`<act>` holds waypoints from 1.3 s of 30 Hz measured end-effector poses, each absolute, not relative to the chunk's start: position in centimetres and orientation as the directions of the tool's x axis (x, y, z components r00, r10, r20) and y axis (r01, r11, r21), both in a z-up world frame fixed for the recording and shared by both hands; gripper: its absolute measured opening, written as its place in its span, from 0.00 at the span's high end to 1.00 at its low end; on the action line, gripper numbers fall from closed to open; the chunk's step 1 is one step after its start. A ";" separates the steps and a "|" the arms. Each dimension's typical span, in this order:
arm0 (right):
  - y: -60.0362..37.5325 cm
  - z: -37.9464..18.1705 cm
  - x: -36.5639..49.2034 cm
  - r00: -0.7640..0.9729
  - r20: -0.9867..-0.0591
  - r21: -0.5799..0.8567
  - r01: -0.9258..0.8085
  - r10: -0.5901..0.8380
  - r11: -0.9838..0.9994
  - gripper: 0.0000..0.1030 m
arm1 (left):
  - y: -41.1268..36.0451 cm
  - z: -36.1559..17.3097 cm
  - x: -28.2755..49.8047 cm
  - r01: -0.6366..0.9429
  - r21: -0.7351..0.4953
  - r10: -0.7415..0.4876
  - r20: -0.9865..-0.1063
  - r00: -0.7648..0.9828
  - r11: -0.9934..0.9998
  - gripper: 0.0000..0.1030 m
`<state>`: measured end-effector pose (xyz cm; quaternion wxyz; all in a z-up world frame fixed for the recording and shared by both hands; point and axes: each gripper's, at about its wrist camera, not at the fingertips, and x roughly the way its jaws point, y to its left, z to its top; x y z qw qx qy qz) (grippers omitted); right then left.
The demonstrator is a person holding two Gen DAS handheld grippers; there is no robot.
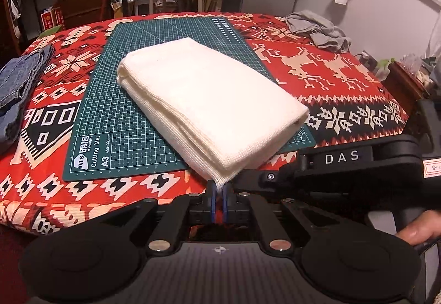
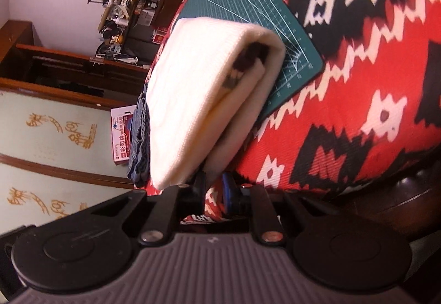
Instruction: Fold clothes
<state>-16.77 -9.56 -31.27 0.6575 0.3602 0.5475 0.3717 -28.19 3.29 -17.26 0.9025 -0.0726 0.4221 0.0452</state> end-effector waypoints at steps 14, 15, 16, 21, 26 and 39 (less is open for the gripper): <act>-12.1 -31.2 -16.6 0.256 -0.477 0.869 -0.006 0.841 0.494 1.00 | 3.5 -17.9 -28.2 -0.147 -0.118 -0.002 -0.785 0.620 0.982 0.96; -12.4 -31.0 -16.6 0.265 -0.475 0.870 -0.005 0.839 0.494 1.00 | 3.5 -17.9 -28.2 -0.146 -0.118 -0.002 -0.786 0.618 0.982 0.96; -12.7 -30.9 -16.6 0.274 -0.473 0.870 -0.004 0.837 0.493 1.00 | 3.4 -17.9 -28.2 -0.144 -0.116 -0.003 -0.787 0.617 0.983 0.96; -13.3 -28.2 -16.3 0.298 -0.493 0.835 -0.100 0.817 0.540 0.96 | 3.3 -17.6 -28.4 -0.137 -0.115 -0.006 -0.787 0.617 0.984 0.96; -13.3 -24.3 -15.5 0.311 -0.523 0.760 -0.250 0.793 0.599 0.95 | 3.6 -17.3 -28.6 -0.146 -0.120 -0.004 -0.787 0.617 0.982 0.79; -13.8 -16.3 -16.7 0.300 -0.603 0.540 -0.528 0.739 0.655 0.58 | 5.7 -16.1 -29.6 -0.185 -0.193 -0.045 -0.799 0.599 0.964 0.46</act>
